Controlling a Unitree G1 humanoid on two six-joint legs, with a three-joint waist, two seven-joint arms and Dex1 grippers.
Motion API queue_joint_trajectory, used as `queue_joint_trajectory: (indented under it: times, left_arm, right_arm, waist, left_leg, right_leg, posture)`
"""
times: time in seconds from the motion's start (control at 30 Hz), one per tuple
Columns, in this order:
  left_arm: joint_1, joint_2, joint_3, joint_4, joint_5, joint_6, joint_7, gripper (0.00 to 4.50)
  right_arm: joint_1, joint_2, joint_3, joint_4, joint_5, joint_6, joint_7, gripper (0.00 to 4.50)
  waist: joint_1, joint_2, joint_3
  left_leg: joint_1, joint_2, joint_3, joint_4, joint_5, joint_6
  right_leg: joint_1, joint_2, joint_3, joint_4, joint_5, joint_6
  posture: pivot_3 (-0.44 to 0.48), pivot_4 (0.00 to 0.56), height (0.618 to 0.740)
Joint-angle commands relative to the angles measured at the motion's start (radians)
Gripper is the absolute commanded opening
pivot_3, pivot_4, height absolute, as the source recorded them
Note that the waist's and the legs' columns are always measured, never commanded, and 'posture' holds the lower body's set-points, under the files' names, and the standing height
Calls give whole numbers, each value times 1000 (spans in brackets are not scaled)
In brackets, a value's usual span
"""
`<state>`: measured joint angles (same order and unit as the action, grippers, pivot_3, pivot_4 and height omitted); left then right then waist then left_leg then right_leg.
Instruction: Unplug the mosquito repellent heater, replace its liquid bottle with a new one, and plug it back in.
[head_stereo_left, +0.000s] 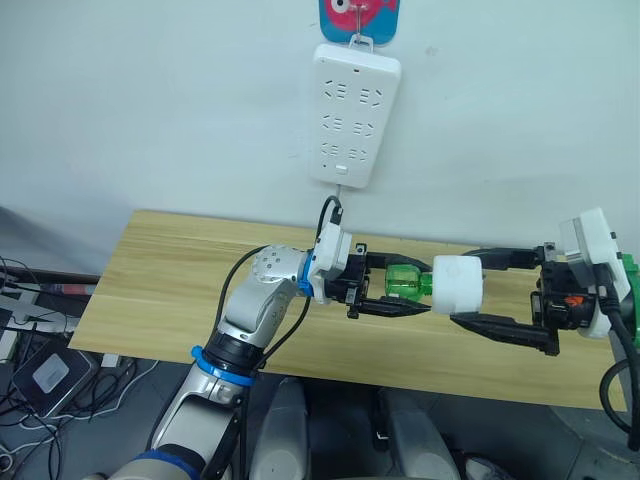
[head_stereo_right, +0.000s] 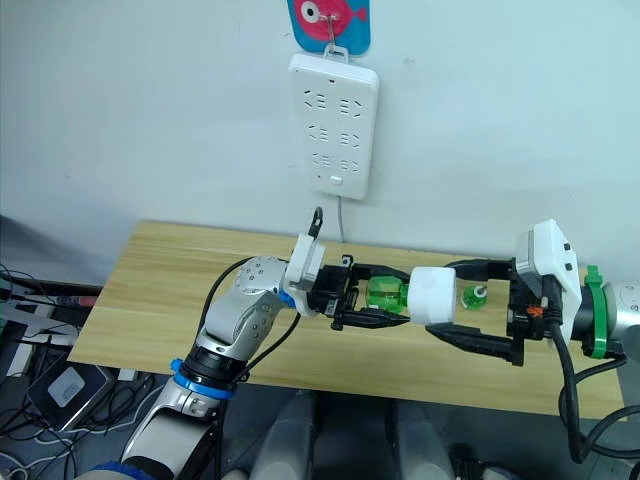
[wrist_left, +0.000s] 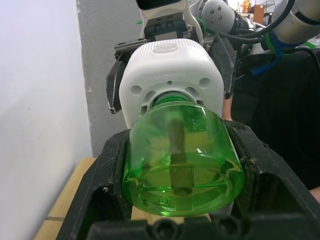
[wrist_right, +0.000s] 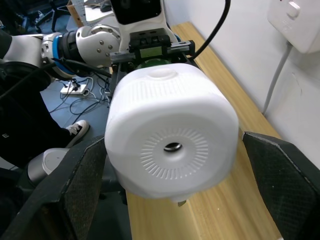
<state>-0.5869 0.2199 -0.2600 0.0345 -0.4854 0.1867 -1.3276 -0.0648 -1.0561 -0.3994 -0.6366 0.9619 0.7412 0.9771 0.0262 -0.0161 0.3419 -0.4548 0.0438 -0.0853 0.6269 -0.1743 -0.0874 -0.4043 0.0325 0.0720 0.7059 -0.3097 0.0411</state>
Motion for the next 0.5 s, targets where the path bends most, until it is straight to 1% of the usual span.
queue_joint_trajectory:
  times: [0.03, 0.17, 0.27, 0.37, 0.43, 0.47, 0.5]
  left_arm:
    - [4, -6, 0, -45, -20, -4, -4, 2280]
    - [7, -7, -6, -48, -18, -1, -4, 2280]
    - [10, -6, -6, -46, -17, 2, -3, 2280]
    - [10, -8, -7, -45, -18, 1, -1, 2280]
    - [10, -10, -7, -47, -18, 3, 3, 2280]
    - [10, -11, -7, -48, -18, 3, 4, 2280]
    - [10, -11, -8, -48, -19, 4, 4, 2280]
  right_arm:
    - [-3, -4, -24, -9, -7, -17, 8, 4430]
    - [-53, 5, 9, -29, 1, -25, -13, 4430]
    - [-46, -3, 13, -48, -21, -51, 22, 4430]
    - [-36, -1, 13, -57, -20, -56, 28, 3860]
    - [-34, 2, 16, -67, -17, -59, 28, 3126]
    - [-36, 5, 16, -70, -10, -54, 21, 2932]
    - [-38, 7, 16, -71, -5, -51, 16, 2940]
  waist:
    - [0, 0, 0]
    - [0, 0, 0]
    - [0, 0, 0]
    - [0, 0, 0]
    - [0, 0, 0]
    - [0, 0, 0]
    - [0, 0, 0]
  left_leg:
    - [0, 0, 0, 0, 0, 0]
    - [0, 0, 0, 0, 0, 0]
    - [0, 0, 0, 0, 0, 0]
    - [0, 0, 0, 0, 0, 0]
    - [0, 0, 0, 0, 0, 0]
    - [0, 0, 0, 0, 0, 0]
    - [0, 0, 0, 0, 0, 0]
  right_leg:
    - [0, 0, 0, 0, 0, 0]
    - [0, 0, 0, 1, 0, 0]
    - [0, 0, 0, 1, 0, 0]
    - [0, 0, 0, 1, 0, 0]
    - [0, 0, 0, 1, 0, 0]
    - [0, 0, 0, 1, 0, 0]
    - [0, 0, 0, 1, 0, 0]
  posture:
    - [149, 322, 740]
    - [148, 319, 740]
    - [147, 318, 740]
    - [147, 318, 740]
    - [149, 314, 740]
    - [149, 314, 740]
    - [149, 314, 740]
